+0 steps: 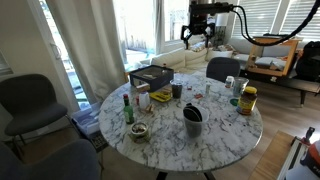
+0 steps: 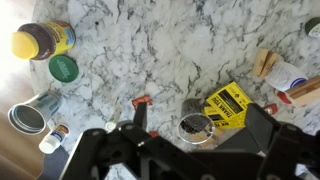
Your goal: Move the silver cup to the left.
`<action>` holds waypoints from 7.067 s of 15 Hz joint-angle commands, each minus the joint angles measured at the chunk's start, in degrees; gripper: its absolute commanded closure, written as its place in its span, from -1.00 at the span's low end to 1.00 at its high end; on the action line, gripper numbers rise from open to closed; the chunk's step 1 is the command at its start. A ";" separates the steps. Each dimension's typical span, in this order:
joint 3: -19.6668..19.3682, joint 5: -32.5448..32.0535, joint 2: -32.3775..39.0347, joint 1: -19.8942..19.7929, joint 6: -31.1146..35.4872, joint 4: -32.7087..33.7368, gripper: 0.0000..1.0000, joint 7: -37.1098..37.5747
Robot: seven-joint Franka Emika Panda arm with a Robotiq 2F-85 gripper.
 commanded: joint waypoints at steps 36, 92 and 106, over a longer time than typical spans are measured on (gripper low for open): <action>-8.17 10.17 44.32 3.26 20.64 34.53 -1.00 29.28; -25.14 7.76 45.40 -16.05 5.22 21.87 -1.00 2.05; -25.83 0.39 45.67 -14.60 12.21 21.92 -1.00 -8.68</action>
